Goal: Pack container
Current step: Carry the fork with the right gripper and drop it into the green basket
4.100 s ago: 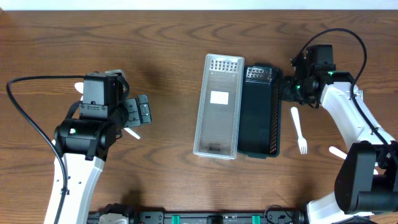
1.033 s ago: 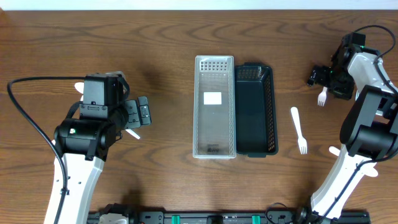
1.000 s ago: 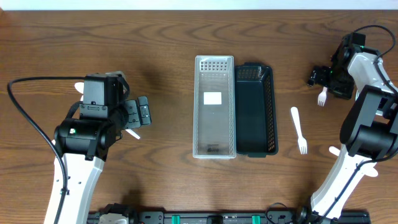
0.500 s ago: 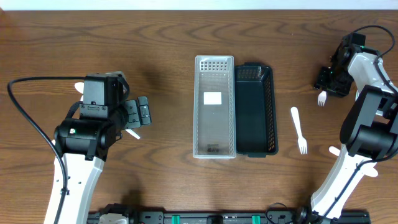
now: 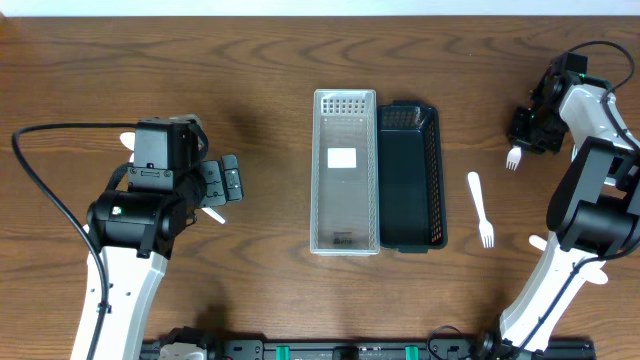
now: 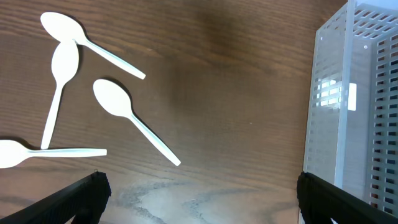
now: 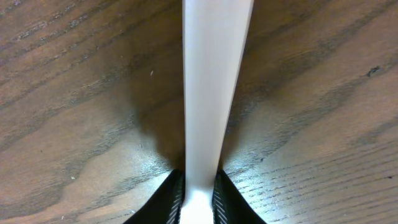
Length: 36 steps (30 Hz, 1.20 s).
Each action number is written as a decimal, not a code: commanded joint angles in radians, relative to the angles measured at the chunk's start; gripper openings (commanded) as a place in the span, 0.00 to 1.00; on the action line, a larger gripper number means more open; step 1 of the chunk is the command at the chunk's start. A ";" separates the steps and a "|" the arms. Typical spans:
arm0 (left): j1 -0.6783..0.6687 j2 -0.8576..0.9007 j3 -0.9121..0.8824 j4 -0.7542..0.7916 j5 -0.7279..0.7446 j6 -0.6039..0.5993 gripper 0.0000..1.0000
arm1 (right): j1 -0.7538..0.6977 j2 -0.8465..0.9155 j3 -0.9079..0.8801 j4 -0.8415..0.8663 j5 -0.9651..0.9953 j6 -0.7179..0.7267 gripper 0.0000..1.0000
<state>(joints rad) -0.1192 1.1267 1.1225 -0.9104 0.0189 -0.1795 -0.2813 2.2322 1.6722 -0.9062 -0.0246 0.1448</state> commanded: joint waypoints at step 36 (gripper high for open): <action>0.005 0.001 0.026 -0.009 -0.011 0.011 0.98 | 0.568 -0.413 -0.040 -0.217 -0.077 0.144 0.01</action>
<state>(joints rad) -0.1192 1.1267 1.1225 -0.9165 0.0189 -0.1795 0.2481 1.7798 1.6737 -1.1118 -0.1074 0.2070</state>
